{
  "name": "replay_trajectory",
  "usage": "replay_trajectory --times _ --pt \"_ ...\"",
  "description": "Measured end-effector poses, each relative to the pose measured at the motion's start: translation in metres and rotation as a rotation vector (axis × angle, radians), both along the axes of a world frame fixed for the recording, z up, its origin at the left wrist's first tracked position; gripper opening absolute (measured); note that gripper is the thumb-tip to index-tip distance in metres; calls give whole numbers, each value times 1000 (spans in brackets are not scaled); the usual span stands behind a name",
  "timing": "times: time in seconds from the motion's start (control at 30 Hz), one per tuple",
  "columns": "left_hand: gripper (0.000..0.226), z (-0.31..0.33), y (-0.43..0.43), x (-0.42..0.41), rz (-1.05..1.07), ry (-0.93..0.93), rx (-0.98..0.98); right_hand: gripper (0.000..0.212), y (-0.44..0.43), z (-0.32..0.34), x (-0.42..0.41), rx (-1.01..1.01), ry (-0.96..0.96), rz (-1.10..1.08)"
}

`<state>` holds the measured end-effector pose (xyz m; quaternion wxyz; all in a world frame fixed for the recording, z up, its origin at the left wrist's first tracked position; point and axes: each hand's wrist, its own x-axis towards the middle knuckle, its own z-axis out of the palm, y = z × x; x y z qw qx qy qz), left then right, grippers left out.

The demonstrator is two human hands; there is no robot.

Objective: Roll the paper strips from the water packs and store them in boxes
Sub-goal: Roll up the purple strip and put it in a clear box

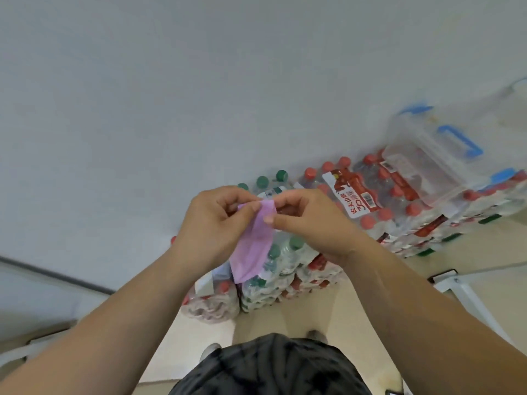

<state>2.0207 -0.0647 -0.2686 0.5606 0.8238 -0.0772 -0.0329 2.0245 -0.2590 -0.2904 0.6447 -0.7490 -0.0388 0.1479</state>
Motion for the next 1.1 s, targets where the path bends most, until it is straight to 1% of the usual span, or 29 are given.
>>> replay_trajectory --times 0.07,0.17,0.27,0.37,0.4,0.5,0.57,0.63,0.73,0.83,0.9,0.93,0.97,1.03,1.1 --pt "16 1 -32 -1 83 -24 39 11 -30 -8 -2 71 6 38" --pt "16 6 -83 -2 194 -43 41 14 -67 -17 -7 138 22 49" --pt "16 13 -131 -2 244 -78 44 12 -103 -22 -10 193 26 42" --pt "15 21 -169 -1 265 -76 34 26 -133 -21 -11 217 -23 -23" --pt "15 23 -180 -1 264 -74 32 28 -141 -21 -10 209 -39 -68" --pt "18 28 -207 1 247 -72 6 24 -164 -17 -8 190 -108 -173" --pt "19 30 -220 4 233 -65 -23 16 -179 -16 -6 170 -138 -193" --pt "20 30 -232 9 224 -62 -43 15 -193 -19 -4 130 -131 -191" --pt "22 17 -244 22 244 -37 -71 20 -212 -37 -5 18 -62 -125" --pt "24 -5 -251 43 263 30 -77 21 -229 -63 -10 -69 36 -51" --pt "24 -22 -254 59 267 87 -66 33 -237 -73 -10 -101 92 -73" --pt "24 -30 -255 68 267 116 -60 34 -240 -78 -8 -111 116 -93" --pt "25 -37 -256 77 267 146 -51 29 -243 -82 -6 -121 134 -112" --pt "26 -52 -258 97 261 205 -27 12 -245 -86 -2 -160 179 -157" --pt "25 -67 -260 117 229 265 2 31 -244 -91 2 -195 232 -213"
